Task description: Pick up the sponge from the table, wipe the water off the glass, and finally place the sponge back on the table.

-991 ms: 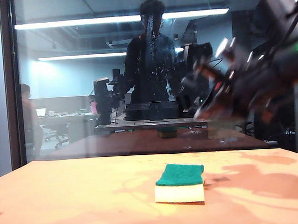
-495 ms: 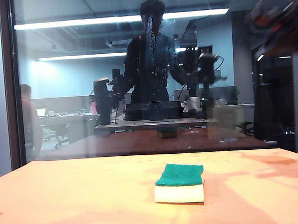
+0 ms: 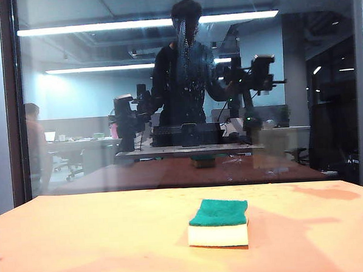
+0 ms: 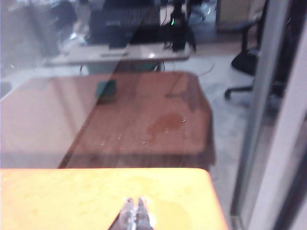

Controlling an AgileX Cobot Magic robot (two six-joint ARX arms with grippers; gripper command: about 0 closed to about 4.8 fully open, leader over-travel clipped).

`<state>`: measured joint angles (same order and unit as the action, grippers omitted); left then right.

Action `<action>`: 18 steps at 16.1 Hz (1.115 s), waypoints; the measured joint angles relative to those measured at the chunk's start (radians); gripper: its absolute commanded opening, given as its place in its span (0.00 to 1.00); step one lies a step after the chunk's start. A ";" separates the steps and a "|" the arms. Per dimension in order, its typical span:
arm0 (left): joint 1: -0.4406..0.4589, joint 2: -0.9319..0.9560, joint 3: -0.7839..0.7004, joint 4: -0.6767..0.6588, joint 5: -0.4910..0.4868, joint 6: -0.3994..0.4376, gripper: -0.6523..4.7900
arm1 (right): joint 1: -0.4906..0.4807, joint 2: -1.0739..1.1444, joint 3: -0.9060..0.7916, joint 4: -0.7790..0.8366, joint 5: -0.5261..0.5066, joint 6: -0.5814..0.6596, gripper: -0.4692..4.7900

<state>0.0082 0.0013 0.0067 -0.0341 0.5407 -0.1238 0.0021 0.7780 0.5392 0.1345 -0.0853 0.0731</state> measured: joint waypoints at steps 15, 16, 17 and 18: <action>0.000 0.000 0.000 0.085 -0.368 0.171 0.11 | 0.000 -0.742 -0.332 -0.199 0.110 0.021 0.08; 0.000 0.000 0.000 0.103 -0.416 0.176 0.11 | 0.000 -0.779 -0.356 -0.216 0.109 0.024 0.08; 0.000 0.000 0.000 0.116 -0.446 0.177 0.11 | 0.000 -0.774 -0.368 -0.221 0.110 0.024 0.08; 0.000 0.000 0.000 0.126 -0.479 0.183 0.11 | 0.000 -0.776 -0.389 -0.222 0.108 0.025 0.08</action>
<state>0.0082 0.0013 0.0063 0.0921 0.0620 0.0597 0.0021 0.0025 0.1505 -0.0879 0.0231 0.0978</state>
